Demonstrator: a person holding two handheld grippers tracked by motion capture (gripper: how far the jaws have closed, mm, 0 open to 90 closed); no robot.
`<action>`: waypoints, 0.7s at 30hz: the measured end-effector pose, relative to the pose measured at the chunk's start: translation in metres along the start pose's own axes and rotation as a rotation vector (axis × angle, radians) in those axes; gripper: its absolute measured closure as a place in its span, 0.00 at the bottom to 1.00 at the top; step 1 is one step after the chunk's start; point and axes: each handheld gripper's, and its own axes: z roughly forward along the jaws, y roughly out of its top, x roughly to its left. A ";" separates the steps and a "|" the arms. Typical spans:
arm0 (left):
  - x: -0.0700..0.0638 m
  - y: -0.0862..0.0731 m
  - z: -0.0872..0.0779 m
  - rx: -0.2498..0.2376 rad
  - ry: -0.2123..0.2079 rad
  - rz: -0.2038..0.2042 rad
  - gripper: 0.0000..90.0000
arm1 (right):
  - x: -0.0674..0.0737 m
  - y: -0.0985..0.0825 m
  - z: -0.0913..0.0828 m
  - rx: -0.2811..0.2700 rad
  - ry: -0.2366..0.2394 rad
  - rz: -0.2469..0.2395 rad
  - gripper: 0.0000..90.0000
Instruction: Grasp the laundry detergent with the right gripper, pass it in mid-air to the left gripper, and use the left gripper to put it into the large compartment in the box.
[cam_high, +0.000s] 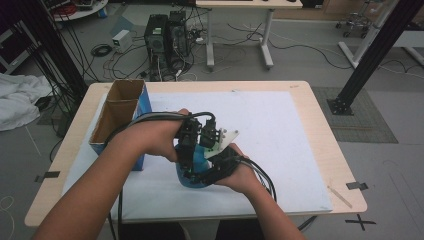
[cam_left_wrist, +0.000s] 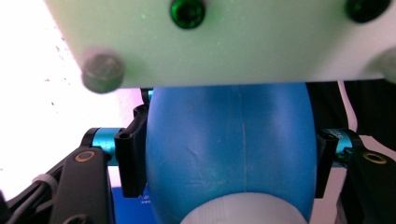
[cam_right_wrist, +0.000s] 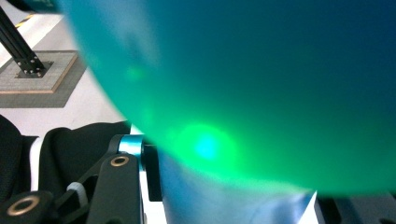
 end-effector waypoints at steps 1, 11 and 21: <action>0.000 0.000 0.000 -0.004 -0.004 0.003 0.40 | 0.000 0.000 0.000 0.000 0.000 0.000 0.52; -0.001 -0.001 0.000 -0.005 -0.013 -0.009 0.43 | 0.000 0.000 0.000 0.000 0.008 -0.001 0.52; -0.002 0.002 -0.002 0.009 -0.005 -0.017 0.43 | 0.001 0.000 -0.002 0.001 0.013 -0.006 0.50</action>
